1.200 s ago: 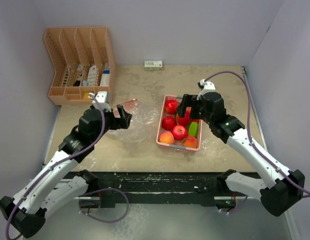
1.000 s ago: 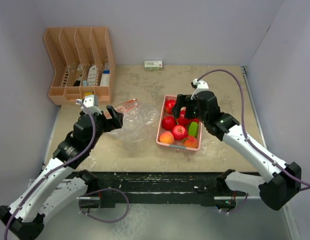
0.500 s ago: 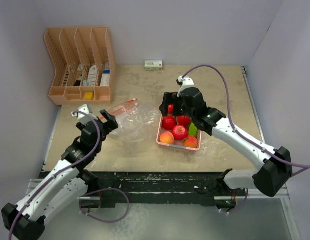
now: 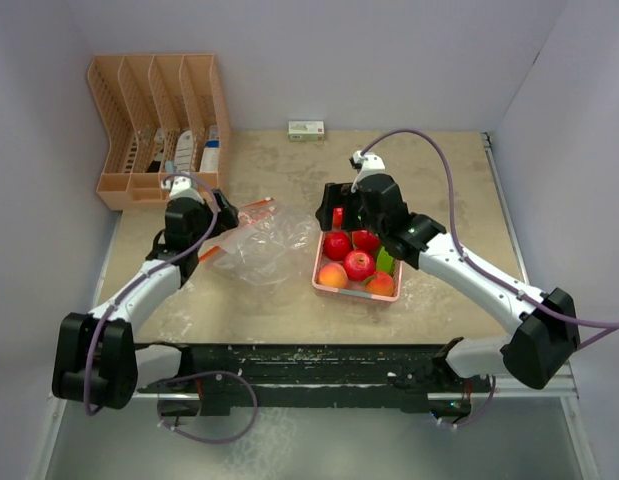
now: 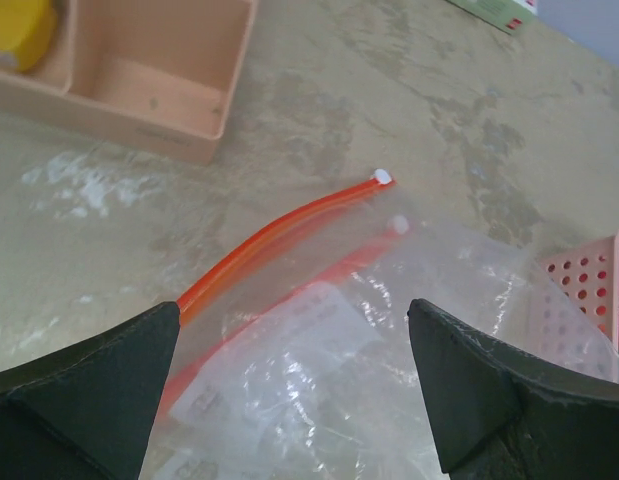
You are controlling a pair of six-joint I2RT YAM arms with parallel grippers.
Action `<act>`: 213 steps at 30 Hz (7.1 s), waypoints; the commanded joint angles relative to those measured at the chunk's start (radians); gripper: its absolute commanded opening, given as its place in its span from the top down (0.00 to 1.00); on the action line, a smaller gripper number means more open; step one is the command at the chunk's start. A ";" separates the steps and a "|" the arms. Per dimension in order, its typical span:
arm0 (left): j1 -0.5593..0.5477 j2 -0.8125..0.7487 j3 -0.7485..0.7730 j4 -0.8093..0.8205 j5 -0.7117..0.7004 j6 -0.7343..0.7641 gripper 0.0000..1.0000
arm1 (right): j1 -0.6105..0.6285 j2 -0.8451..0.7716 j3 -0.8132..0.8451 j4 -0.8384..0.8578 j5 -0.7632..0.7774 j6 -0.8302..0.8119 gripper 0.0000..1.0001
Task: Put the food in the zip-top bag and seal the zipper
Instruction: Pick up the zipper food storage bag at the center of the board, then open the zipper of the food storage bag.
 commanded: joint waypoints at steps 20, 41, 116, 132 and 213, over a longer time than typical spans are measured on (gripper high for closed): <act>0.007 0.221 0.130 0.033 0.377 0.257 0.04 | 0.004 -0.052 -0.014 0.052 0.047 0.012 0.01; 0.006 -0.101 0.109 -0.070 0.456 0.131 1.00 | 0.005 -0.096 -0.011 0.038 -0.046 -0.016 0.05; -0.502 -0.501 0.336 -0.173 0.096 0.339 0.01 | 0.112 0.132 0.092 0.239 0.027 0.000 1.00; -0.501 -0.115 0.642 -0.509 0.094 0.496 0.09 | 0.123 -0.075 0.015 0.276 -0.143 -0.212 1.00; -0.509 -0.045 0.465 -0.490 -0.263 0.397 1.00 | 0.143 -0.060 0.019 0.221 -0.032 -0.110 0.00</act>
